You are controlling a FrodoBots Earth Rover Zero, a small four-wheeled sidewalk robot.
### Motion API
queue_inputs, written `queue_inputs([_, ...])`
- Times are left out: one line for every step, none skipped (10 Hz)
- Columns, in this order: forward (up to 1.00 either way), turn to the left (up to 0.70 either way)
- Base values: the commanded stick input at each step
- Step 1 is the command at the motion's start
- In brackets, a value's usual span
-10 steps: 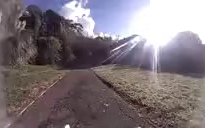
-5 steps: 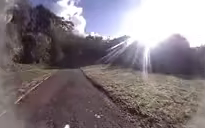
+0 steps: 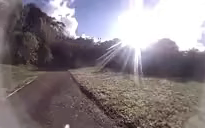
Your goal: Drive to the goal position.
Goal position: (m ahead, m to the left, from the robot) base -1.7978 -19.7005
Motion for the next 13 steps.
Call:
queue_inputs([0.70, -0.35])
queue_inputs([0.70, -0.35])
queue_inputs([0.70, -0.35])
queue_inputs([0.70, -0.35])
queue_inputs([0.70, -0.35])
queue_inputs([0.70, -0.35])
queue_inputs([0.70, -0.35])
queue_inputs([0.70, -0.35])
queue_inputs([0.70, -0.35])
queue_inputs([0.70, -0.35])
queue_inputs([0.70, -0.35])
queue_inputs([0.70, -0.35])
queue_inputs([0.70, -0.35])
